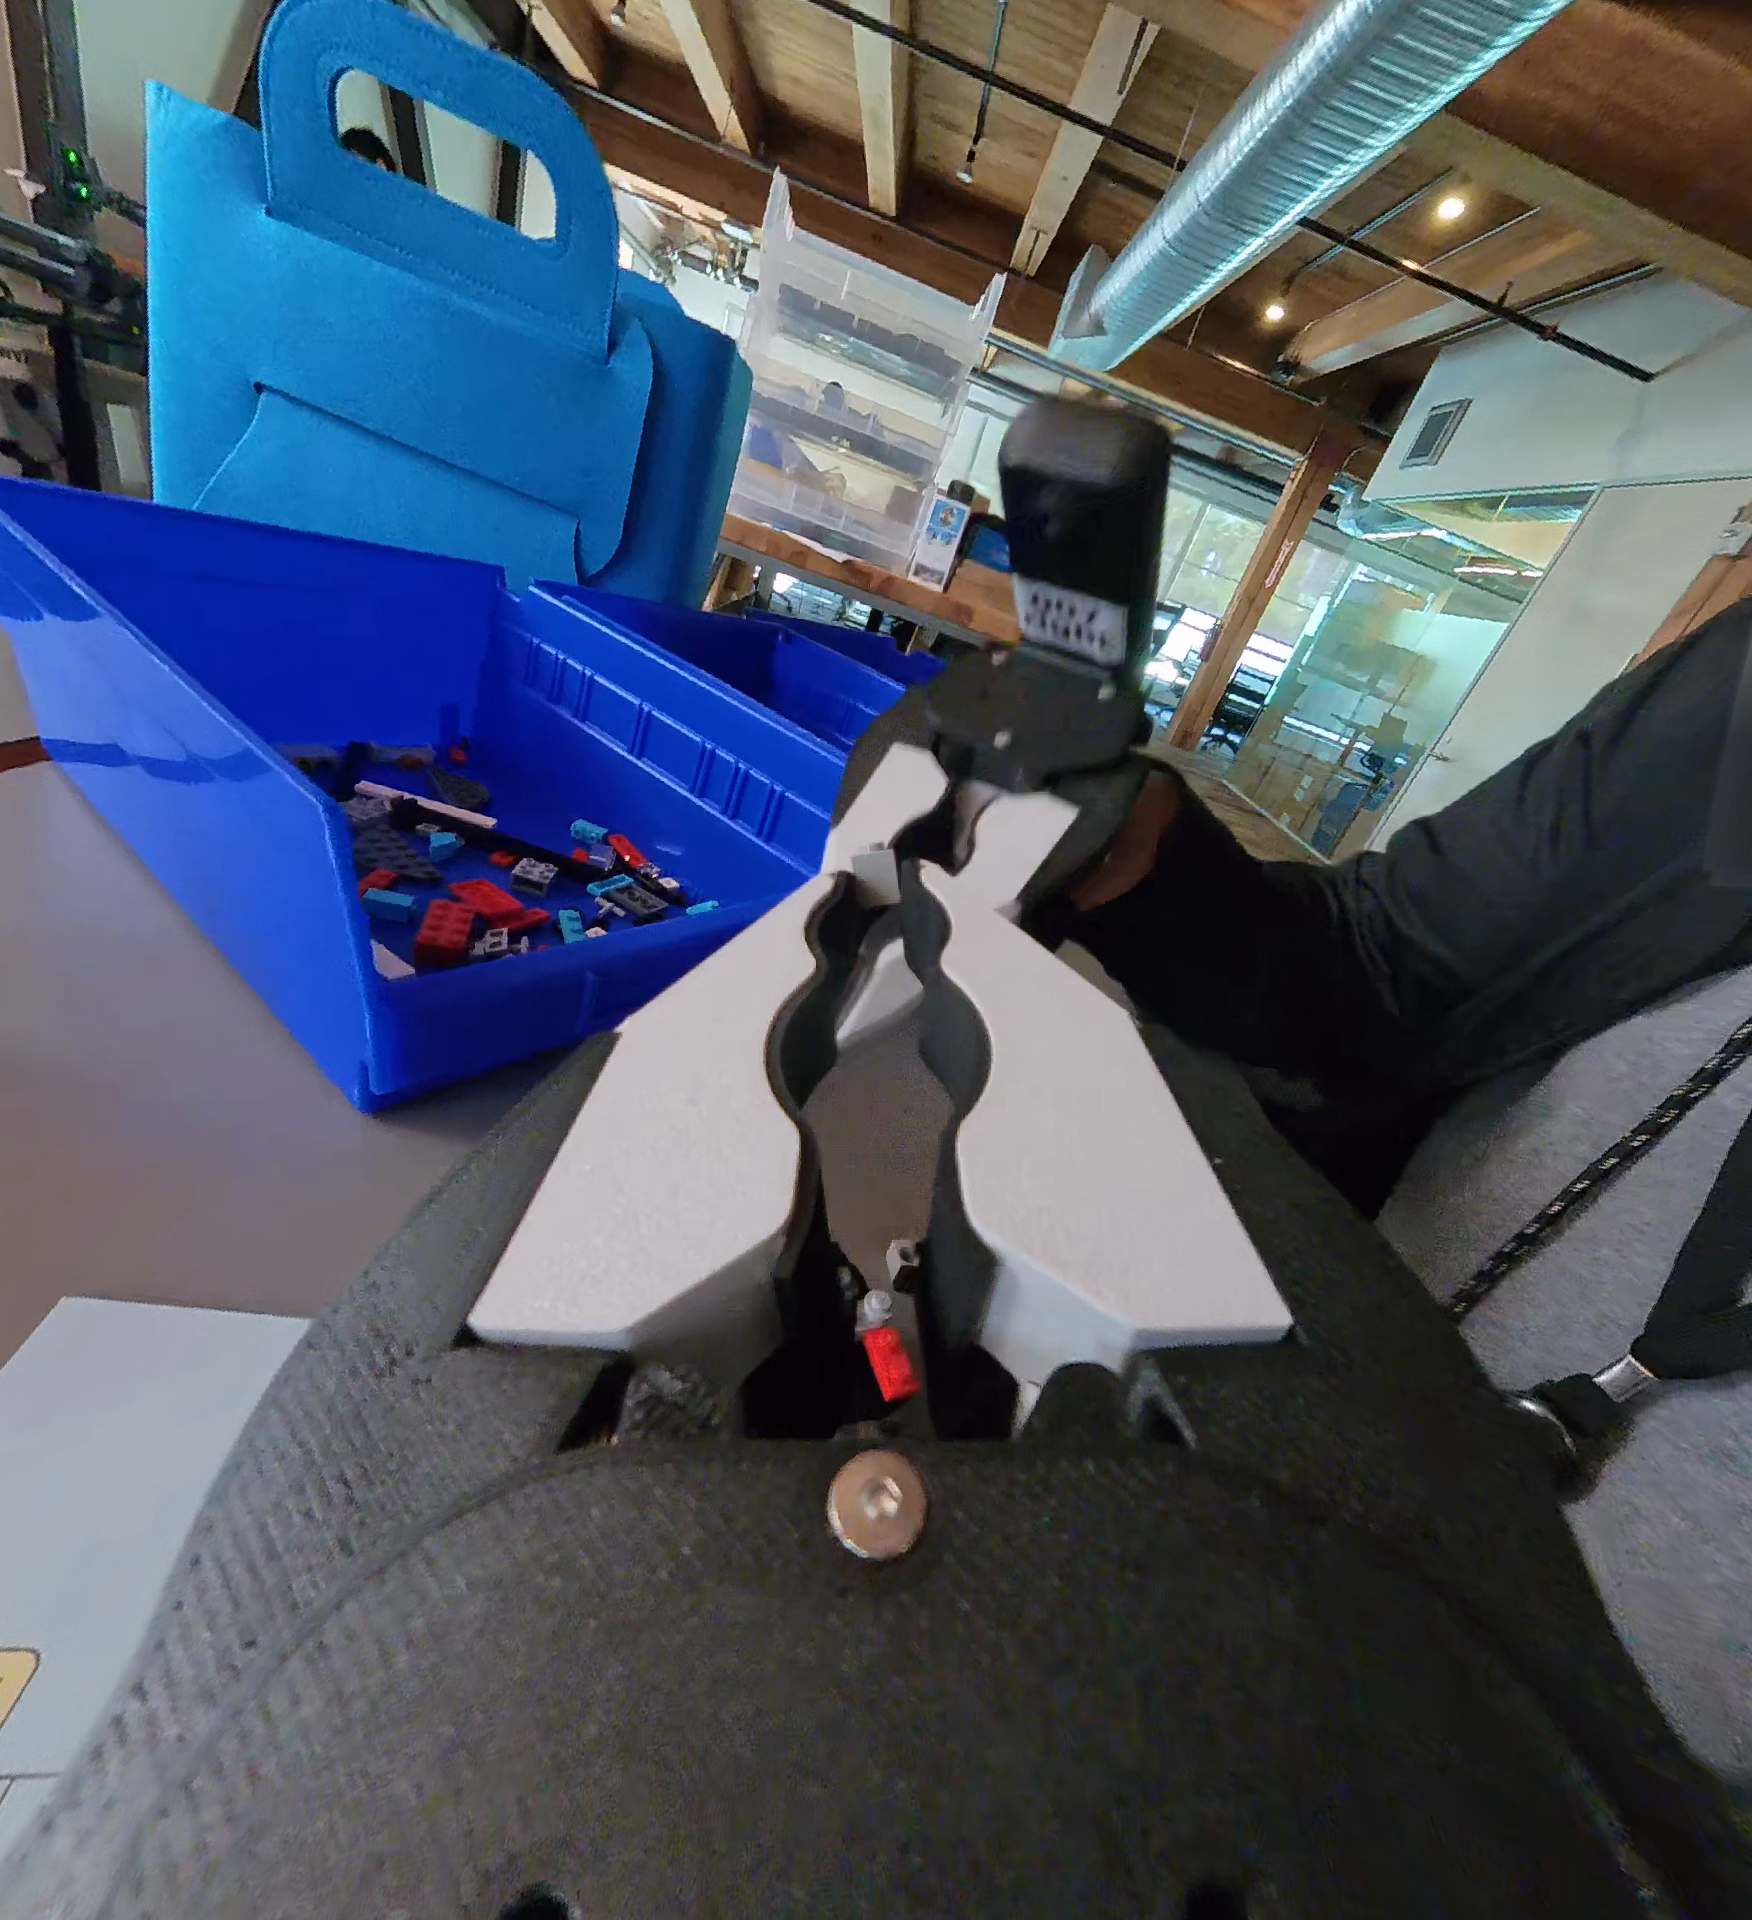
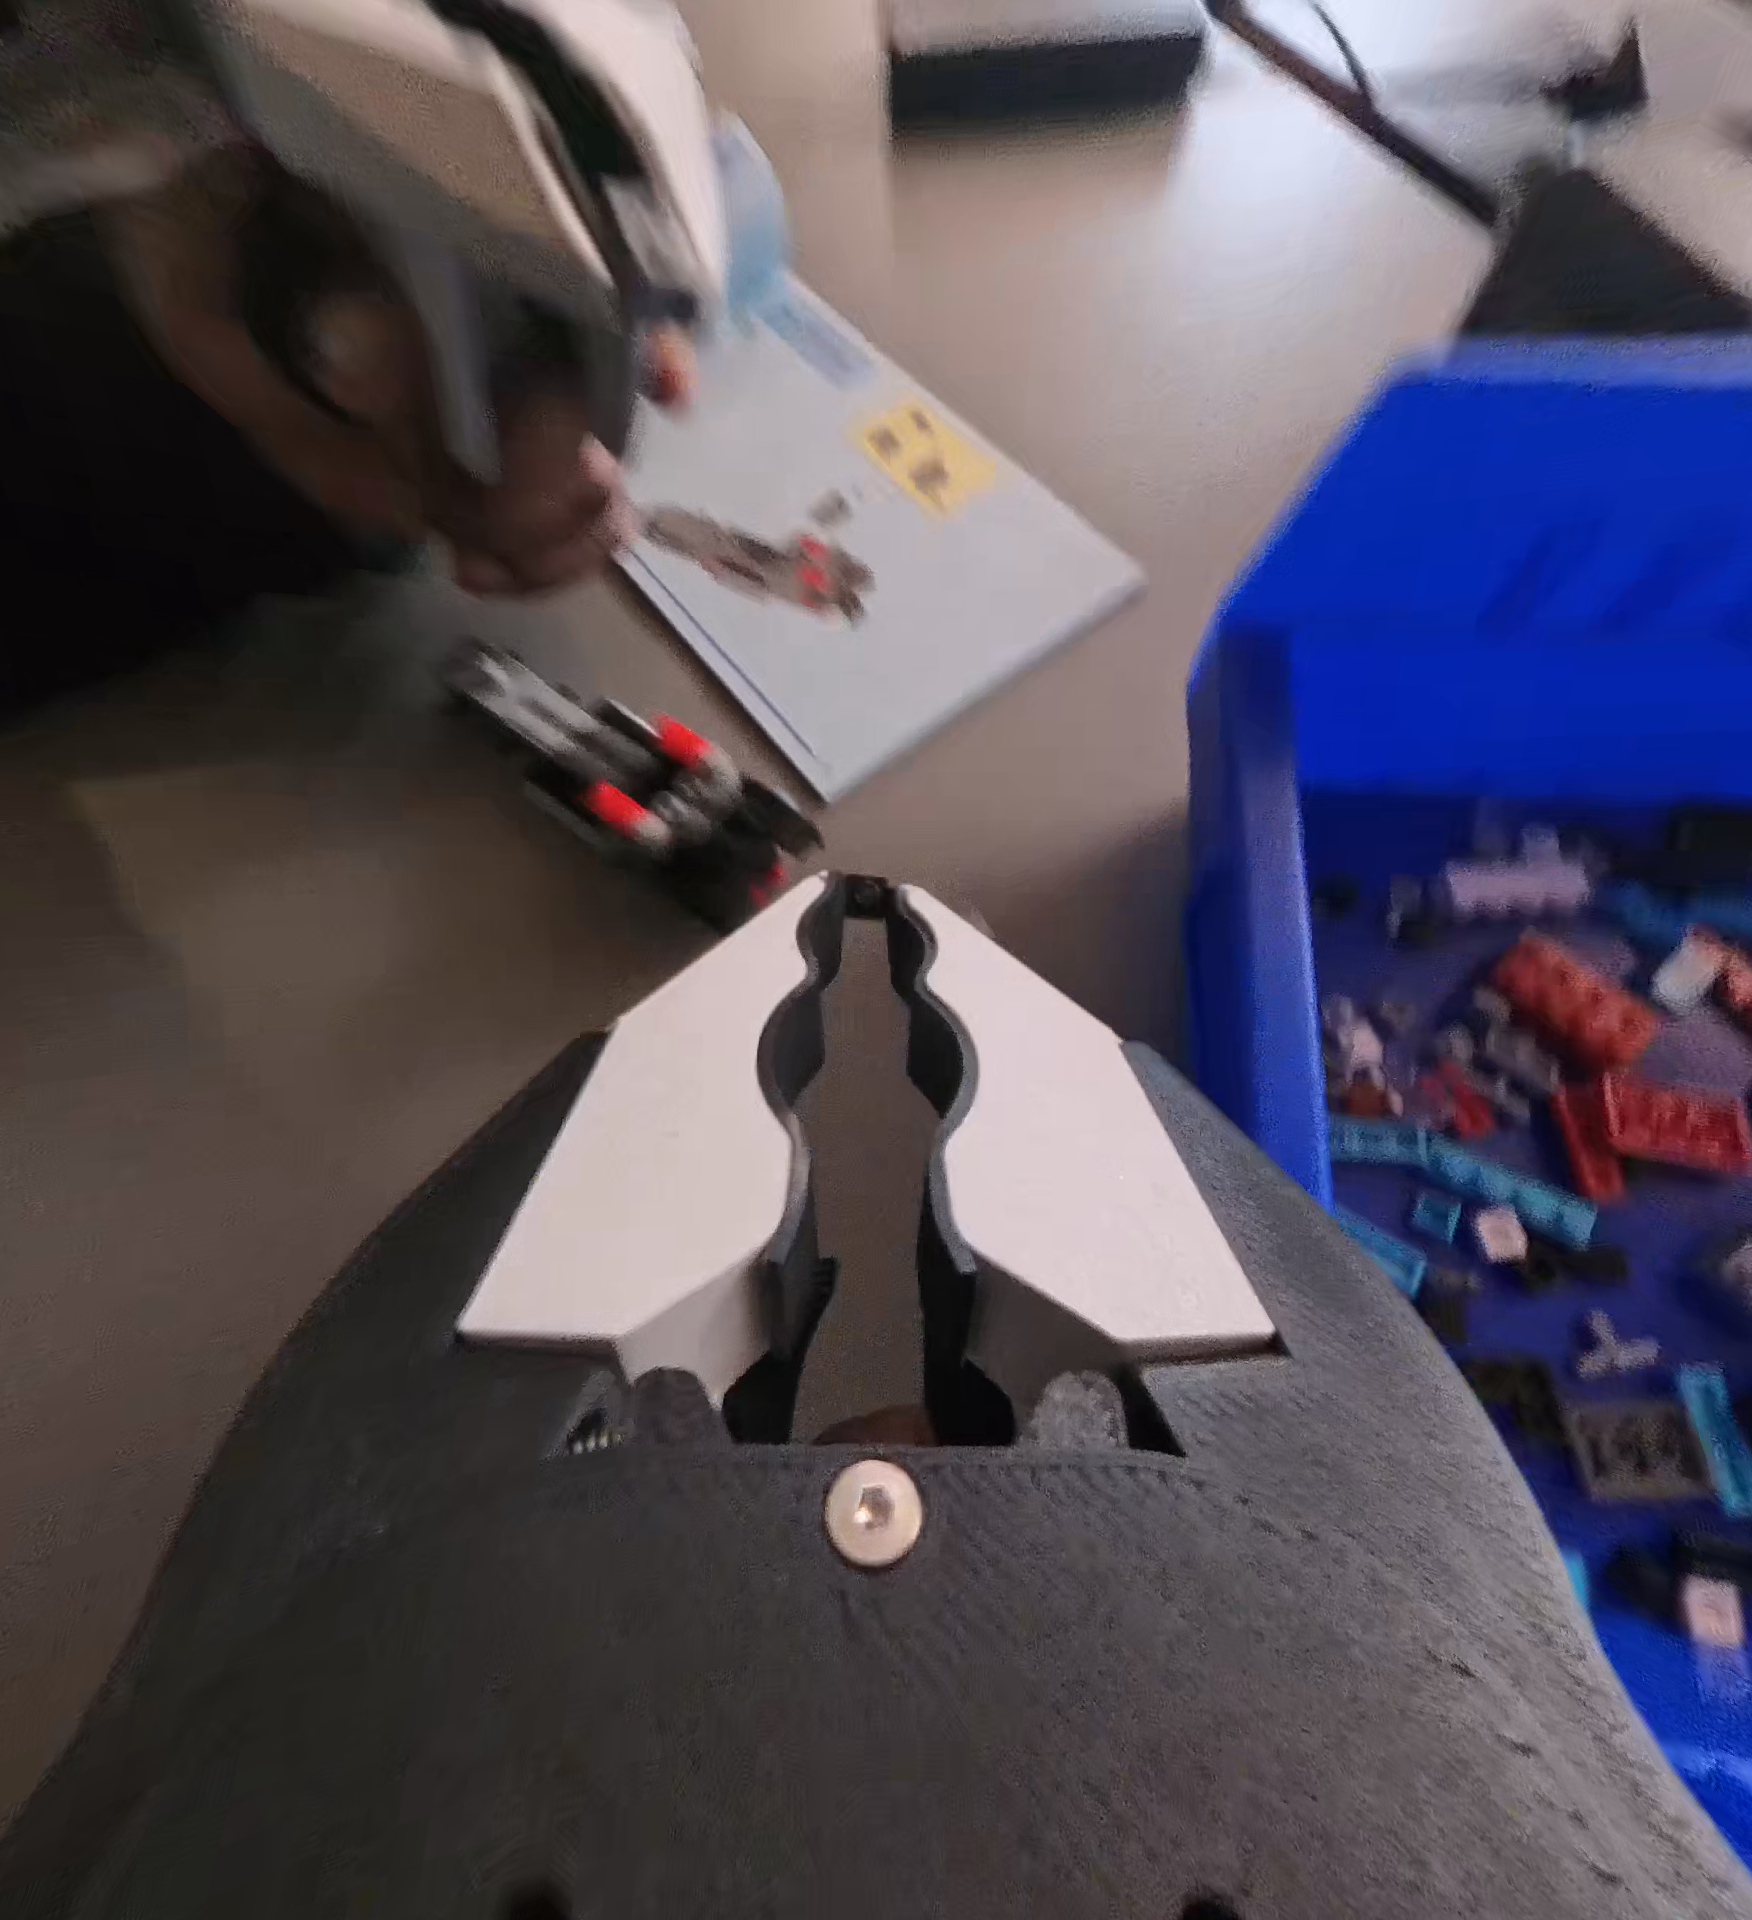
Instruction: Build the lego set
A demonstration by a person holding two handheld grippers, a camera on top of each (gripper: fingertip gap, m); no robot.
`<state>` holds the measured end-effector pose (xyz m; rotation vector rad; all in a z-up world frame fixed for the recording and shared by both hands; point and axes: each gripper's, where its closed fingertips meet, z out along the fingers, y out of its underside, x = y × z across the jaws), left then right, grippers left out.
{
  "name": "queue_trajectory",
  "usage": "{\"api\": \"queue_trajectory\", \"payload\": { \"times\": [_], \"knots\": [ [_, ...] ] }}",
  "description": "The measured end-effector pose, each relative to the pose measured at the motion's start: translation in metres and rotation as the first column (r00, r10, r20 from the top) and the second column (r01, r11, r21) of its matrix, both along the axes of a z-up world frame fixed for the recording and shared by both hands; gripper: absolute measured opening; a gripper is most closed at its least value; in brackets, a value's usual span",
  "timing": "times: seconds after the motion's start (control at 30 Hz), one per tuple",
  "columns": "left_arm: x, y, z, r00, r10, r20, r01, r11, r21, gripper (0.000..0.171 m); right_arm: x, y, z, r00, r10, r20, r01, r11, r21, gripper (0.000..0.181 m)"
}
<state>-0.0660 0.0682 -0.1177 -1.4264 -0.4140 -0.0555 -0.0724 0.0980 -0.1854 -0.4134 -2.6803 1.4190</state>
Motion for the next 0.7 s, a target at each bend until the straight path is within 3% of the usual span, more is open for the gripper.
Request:
{"api": "queue_trajectory", "payload": {
  "times": [0.17,0.27,0.7],
  "knots": [
    [0.003,-0.002,0.01,0.998,0.012,-0.068,-0.008,0.999,0.052,0.008,0.017,-0.029,0.081,0.973,0.223,-0.063,-0.229,0.968,-0.107,0.008],
    [0.004,-0.007,0.018,0.994,0.029,-0.106,-0.019,0.995,0.097,0.008,0.017,-0.042,0.105,0.951,0.297,-0.084,-0.306,0.945,-0.12,0.008],
    [0.01,-0.003,0.024,0.98,0.046,-0.194,-0.025,0.994,0.11,0.008,0.019,-0.048,0.108,0.913,0.407,-0.025,-0.406,0.903,-0.143,0.008]
  ]
}}
